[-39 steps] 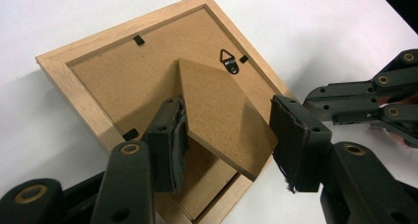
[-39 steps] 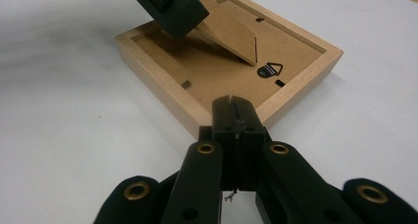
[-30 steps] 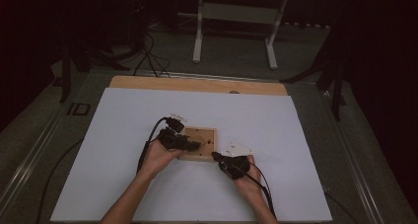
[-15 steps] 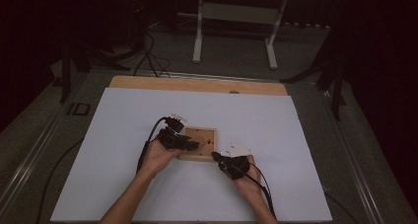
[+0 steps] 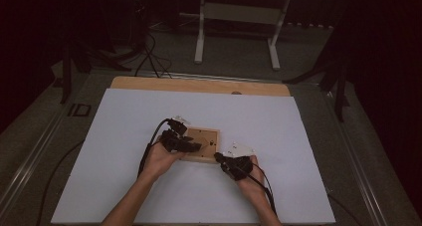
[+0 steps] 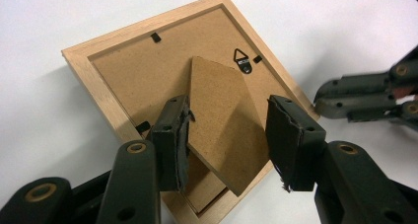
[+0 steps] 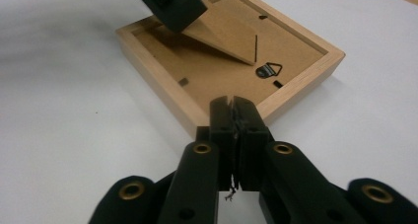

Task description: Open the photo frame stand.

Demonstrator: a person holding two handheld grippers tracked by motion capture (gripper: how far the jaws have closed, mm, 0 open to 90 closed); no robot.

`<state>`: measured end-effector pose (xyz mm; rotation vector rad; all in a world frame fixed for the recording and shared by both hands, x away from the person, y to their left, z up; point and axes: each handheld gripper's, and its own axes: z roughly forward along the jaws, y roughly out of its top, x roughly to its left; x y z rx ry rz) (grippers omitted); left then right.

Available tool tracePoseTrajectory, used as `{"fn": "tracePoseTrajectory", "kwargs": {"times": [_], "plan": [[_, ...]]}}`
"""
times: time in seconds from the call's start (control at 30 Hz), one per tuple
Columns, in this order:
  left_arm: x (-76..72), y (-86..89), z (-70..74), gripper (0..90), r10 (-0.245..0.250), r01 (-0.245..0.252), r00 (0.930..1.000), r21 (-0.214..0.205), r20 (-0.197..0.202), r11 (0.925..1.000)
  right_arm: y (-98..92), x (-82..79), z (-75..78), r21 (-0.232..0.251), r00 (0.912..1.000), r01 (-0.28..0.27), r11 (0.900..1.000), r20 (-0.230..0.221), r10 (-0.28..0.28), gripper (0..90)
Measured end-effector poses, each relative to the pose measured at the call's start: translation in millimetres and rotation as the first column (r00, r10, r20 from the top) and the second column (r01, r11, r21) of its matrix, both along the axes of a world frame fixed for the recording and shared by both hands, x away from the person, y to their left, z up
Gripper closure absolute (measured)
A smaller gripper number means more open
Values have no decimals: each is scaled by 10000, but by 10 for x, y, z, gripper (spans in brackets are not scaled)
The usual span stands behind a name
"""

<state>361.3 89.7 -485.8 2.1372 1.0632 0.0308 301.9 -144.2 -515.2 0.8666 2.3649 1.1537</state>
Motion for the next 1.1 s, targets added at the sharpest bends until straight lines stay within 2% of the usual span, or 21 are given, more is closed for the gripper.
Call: {"fn": "tracePoseTrajectory", "kwargs": {"times": [0.23,0.47,0.77,1.1], "plan": [[-74,-28,25,531,-90,77,9981,220,608,9997,-81,29,148,173,9998,178,9997,94,-180,750],[-176,-55,39,532,-166,114,9917,408,1276,9991,-123,96,308,419,9991,362,9985,225,-371,700],[-306,-81,53,533,-332,181,9774,740,2087,9971,-129,163,424,576,9988,411,9975,245,-425,672],[-436,-98,47,532,-463,179,9574,1015,2849,9947,-147,224,421,739,9991,419,9964,7,-421,640]]}}
